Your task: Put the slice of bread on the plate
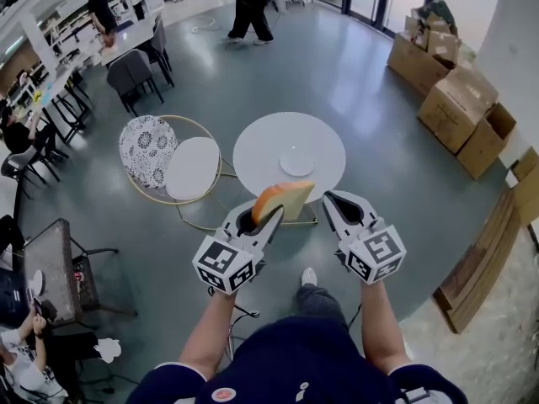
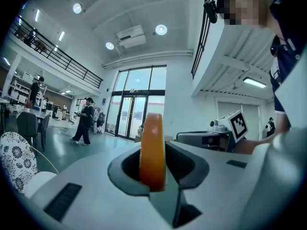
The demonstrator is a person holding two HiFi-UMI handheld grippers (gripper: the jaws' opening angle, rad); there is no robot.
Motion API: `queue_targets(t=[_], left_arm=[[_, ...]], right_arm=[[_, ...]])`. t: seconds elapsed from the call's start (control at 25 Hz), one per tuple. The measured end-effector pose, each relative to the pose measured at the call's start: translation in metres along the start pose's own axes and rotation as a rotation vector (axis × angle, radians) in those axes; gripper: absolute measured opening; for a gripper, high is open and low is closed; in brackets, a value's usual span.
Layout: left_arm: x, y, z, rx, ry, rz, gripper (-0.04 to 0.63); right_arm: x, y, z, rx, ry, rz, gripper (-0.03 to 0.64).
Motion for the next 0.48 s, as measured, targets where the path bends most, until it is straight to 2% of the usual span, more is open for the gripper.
queue_targets(t=[0.48], left_arm=[[0.115, -0.062, -0.009, -0.014, -0.033, -0.063, 0.103]], right_arm=[[0.070, 0.117, -0.002, 0.030, -0.014, -0.066, 0.006]])
Point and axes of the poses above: the fingertips, and each gripper's own axes: x forward along the fingers, y to its right, z out of its underside, the point moved 2 cm from there along -x, backward along the fingers, and after that the axes turned 7 degrees about -z, right-handed, at the moved point
